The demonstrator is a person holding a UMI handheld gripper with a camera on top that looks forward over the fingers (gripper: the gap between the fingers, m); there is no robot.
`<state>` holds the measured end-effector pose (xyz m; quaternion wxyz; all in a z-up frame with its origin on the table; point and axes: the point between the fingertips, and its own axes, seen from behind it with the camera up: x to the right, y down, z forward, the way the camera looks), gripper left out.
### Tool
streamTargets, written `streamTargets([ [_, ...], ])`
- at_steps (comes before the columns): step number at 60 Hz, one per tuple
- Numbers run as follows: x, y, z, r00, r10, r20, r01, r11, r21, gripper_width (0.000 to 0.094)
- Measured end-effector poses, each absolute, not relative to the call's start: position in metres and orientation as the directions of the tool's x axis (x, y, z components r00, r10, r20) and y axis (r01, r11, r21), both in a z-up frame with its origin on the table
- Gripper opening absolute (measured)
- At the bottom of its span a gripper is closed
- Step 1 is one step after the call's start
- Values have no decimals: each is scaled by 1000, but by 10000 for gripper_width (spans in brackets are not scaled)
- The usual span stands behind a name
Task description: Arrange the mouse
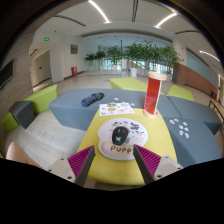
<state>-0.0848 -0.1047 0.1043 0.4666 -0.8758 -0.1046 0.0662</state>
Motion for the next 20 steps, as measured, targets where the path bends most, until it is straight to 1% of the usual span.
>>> streamTargets([
  [2,-82,-117,106,969,249,-9,131,-540,-832,838],
  [7,-74,-135,110,968,249,16,142,-496,-857,838],
  [11,-66,-149,101,976,216,-36,87,-533,-842,831],
  [16,-53,-153,95,983,175,-57,43,-523,-851,822],
  [20,-46,-155,87,985,138,-103,-13,-538,-843,830],
])
